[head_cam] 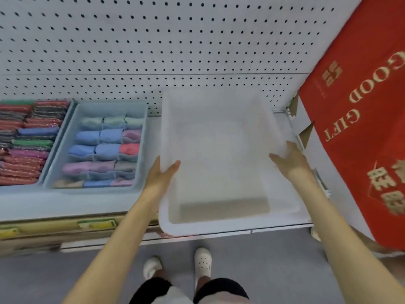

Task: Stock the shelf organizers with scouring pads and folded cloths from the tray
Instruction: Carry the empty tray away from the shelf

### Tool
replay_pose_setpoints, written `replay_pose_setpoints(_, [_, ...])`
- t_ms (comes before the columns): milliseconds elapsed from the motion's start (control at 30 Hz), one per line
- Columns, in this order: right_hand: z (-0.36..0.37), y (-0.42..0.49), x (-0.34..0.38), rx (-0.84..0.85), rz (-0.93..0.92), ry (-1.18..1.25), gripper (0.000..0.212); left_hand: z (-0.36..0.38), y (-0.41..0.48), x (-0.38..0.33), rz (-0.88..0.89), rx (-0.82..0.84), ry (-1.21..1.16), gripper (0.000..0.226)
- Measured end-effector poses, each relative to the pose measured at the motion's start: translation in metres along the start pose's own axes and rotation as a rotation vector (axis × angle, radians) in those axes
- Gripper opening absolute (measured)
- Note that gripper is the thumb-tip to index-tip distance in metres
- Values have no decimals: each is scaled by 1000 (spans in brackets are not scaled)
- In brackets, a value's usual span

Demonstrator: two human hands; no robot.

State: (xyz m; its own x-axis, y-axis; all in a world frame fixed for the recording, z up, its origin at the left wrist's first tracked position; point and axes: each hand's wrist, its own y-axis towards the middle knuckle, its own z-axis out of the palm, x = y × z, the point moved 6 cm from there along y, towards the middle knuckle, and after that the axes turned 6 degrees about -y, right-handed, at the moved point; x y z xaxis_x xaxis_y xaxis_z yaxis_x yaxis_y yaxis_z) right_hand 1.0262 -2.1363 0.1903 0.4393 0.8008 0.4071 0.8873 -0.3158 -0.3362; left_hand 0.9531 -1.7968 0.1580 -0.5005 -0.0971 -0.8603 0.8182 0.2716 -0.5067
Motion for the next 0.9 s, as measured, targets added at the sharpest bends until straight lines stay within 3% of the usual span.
replay_pose_setpoints(100, [-8, 4, -5, -57, 4, 71, 60, 2, -12, 5, -18, 31, -102, 63])
replay_pose_setpoints(333, [-2, -40, -37, -92, 10, 376, 61, -3, -88, 24, 124, 4, -186, 28])
replay_pose_setpoints(467, [3, -80, -49, -80, -64, 462, 63, -16, -146, 41, 216, -38, -247, 32])
replay_pose_setpoints(700, [5, -160, -44, -33, -280, 479, 48, -53, -262, 101, 327, -282, -352, 40])
replay_pose_setpoints(900, [56, -229, -7, 125, -472, 470, 40, -107, -340, 185, 290, -608, -439, 39])
